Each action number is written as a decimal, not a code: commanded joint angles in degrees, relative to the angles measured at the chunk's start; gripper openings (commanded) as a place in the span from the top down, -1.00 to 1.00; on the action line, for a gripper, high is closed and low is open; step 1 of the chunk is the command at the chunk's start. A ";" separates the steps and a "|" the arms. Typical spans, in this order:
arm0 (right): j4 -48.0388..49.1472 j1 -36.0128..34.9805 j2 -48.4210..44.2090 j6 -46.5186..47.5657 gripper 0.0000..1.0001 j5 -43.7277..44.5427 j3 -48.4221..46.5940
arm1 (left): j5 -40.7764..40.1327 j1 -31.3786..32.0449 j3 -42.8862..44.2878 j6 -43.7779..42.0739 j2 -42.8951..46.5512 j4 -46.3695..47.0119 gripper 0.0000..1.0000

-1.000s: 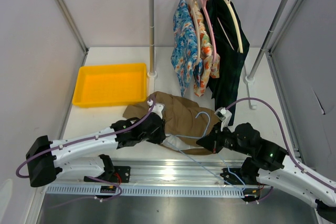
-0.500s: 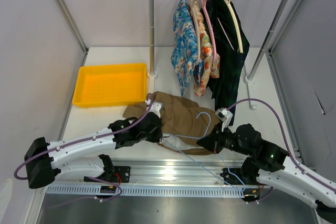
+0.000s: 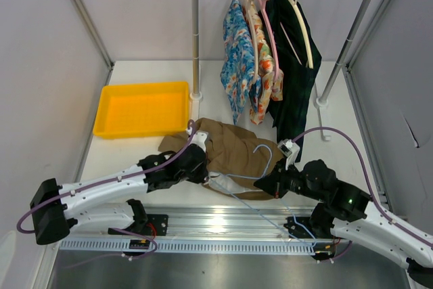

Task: Place the skirt on the hanger

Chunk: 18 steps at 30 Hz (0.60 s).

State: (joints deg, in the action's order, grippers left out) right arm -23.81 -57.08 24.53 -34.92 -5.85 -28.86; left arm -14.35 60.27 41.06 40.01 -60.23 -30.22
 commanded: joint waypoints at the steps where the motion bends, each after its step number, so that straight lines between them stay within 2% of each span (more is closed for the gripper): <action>1: -2.62 -0.40 -0.36 1.86 1.00 2.94 -3.91 | -0.15 -1.03 1.65 -0.37 1.87 0.34 1.00; 8: -5.72 -0.40 -0.19 4.77 1.00 2.77 -8.14 | 1.87 -3.84 0.78 -1.25 2.13 0.77 1.00; 18: 0.16 -0.40 2.09 4.77 1.00 -1.71 -6.38 | 2.84 -4.64 1.13 -1.78 1.60 1.56 1.00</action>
State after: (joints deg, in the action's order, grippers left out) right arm -28.21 -57.21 26.06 -31.22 -6.11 -34.57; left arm -11.79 56.16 41.06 39.57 -59.24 -30.55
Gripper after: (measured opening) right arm 0.056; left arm 0.005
